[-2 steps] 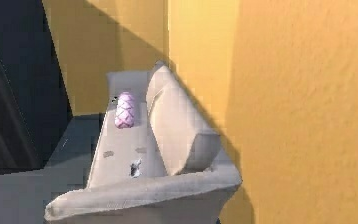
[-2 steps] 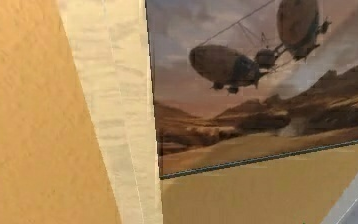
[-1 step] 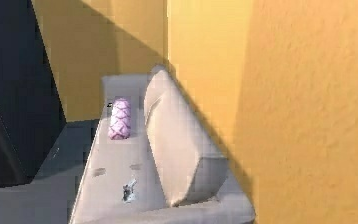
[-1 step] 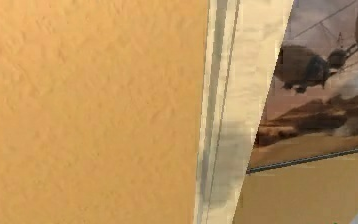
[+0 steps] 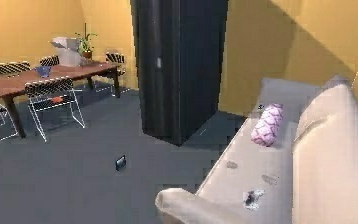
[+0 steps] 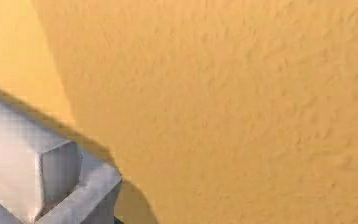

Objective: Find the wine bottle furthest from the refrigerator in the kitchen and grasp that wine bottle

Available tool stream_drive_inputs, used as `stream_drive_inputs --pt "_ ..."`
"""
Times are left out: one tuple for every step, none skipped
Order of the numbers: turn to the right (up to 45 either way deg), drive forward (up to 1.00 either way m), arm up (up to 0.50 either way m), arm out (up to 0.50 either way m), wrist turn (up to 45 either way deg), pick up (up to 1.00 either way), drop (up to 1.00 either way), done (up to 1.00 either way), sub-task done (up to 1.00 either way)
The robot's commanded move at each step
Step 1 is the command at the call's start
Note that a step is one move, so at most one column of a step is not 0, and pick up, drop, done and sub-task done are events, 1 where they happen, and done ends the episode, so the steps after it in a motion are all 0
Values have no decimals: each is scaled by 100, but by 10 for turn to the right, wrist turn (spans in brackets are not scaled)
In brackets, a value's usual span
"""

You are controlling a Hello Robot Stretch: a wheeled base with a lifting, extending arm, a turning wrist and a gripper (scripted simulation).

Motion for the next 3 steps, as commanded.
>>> stream_drive_inputs --pt "-420 0 0 0 0 0 0 0 0" --pt "0 60 0 0 0 0 0 0 0" --pt "-330 0 0 0 0 0 0 0 0"
